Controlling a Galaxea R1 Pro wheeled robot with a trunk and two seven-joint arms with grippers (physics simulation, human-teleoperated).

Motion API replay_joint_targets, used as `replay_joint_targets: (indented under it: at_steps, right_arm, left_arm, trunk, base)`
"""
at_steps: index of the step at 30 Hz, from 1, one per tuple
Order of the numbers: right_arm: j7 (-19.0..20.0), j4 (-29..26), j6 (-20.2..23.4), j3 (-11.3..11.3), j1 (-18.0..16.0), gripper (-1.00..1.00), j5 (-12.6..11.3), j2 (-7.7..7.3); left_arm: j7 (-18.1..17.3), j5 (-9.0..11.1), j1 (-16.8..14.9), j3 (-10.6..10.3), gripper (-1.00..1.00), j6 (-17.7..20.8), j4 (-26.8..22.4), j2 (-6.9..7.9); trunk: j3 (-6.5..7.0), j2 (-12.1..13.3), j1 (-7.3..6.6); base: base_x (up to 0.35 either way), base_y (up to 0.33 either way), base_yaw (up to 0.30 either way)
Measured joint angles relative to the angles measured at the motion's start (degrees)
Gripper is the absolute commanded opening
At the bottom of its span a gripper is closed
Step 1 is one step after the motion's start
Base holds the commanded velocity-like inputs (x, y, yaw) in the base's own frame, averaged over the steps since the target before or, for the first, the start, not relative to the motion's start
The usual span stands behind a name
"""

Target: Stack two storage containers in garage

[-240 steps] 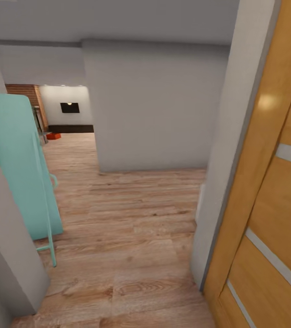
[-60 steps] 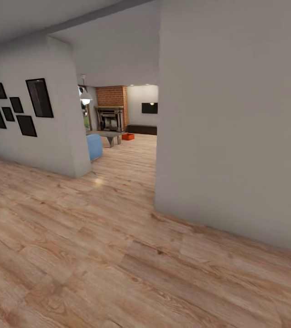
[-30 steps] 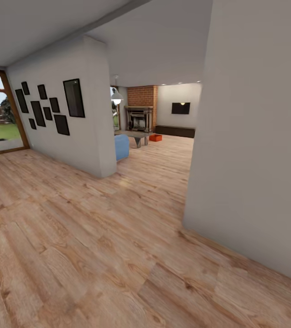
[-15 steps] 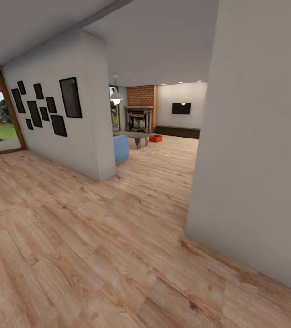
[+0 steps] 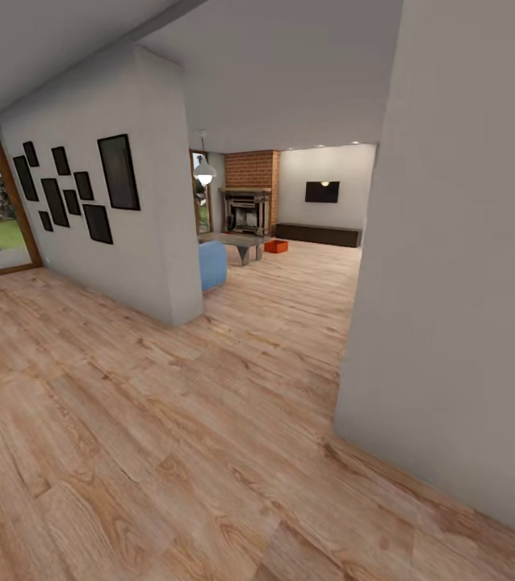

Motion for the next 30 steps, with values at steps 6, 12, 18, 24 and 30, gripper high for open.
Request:
replay_joint_targets:
  at_steps: [6, 12, 18, 24, 30]
  right_arm:
    - [0.0, 0.0, 0.1, 0.0, 0.0, 1.0, 0.0, 0.04]
    - [0.0, 0.0, 0.1, 0.0, 0.0, 1.0, 0.0, 0.05]
    - [0.0, 0.0, 0.0, 0.0, 0.0, 1.0, 0.0, 0.01]
    - [0.0, 0.0, 0.0, 0.0, 0.0, 1.0, 0.0, 0.01]
    - [0.0, 0.0, 0.0, 0.0, 0.0, 1.0, 0.0, 0.0]
  left_arm:
    - [0.0, 0.0, 0.0, 0.0, 1.0, 0.0, 0.0, -0.01]
    - [0.0, 0.0, 0.0, 0.0, 1.0, 0.0, 0.0, 0.03]
    - [0.0, 0.0, 0.0, 0.0, 1.0, 0.0, 0.0, 0.03]
    - [0.0, 0.0, 0.0, 0.0, 1.0, 0.0, 0.0, 0.03]
    - [0.0, 0.0, 0.0, 0.0, 1.0, 0.0, 0.0, 0.02]
  trunk:
    - [0.0, 0.0, 0.0]
    - [0.0, 0.0, 0.0]
    - [0.0, 0.0, 0.0]
    - [0.0, 0.0, 0.0]
    - [0.0, 0.0, 0.0]
  base:
    - [0.334, 0.0, 0.0]
    - [0.333, 0.0, 0.082]
    - [0.333, 0.0, 0.247]
    - [0.333, 0.0, 0.258]
    - [0.333, 0.0, 0.063]
